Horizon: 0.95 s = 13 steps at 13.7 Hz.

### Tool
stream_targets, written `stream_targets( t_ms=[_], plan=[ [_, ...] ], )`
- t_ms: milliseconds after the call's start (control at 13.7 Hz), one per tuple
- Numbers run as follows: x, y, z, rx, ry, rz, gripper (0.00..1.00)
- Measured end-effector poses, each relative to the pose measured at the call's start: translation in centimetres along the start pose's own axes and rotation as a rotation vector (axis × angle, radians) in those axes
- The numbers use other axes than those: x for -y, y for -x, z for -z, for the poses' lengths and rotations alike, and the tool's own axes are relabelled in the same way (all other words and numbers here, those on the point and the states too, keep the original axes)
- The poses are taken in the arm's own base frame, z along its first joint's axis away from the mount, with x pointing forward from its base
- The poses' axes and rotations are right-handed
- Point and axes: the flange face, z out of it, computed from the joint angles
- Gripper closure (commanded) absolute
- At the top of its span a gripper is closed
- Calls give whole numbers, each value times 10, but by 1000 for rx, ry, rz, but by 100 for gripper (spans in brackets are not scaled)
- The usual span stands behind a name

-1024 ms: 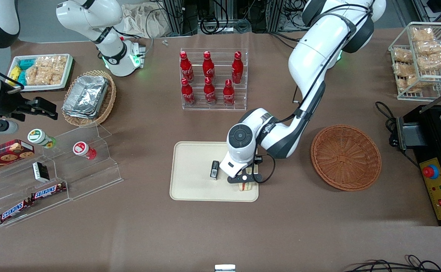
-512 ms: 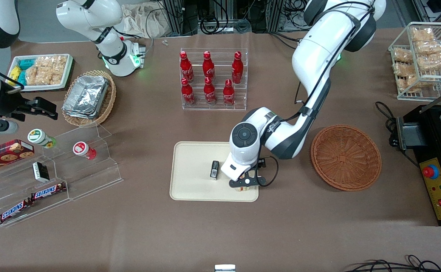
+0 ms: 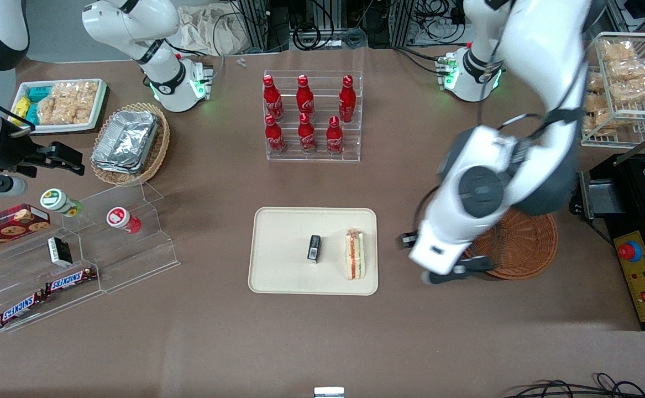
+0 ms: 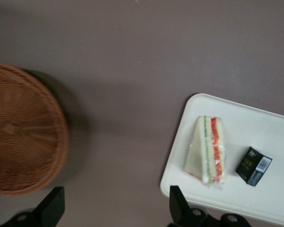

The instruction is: Place sandwich from basket to tray

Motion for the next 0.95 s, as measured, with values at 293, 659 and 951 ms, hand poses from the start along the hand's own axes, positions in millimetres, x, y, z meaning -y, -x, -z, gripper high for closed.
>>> stream_targets(
  t_ms=[293, 659, 951],
  plan=[
    [84, 8, 56, -2, -21, -68, 1],
    [200, 22, 61, 26, -34, -235, 1],
    [239, 19, 60, 37, -35, -331, 1]
  ],
)
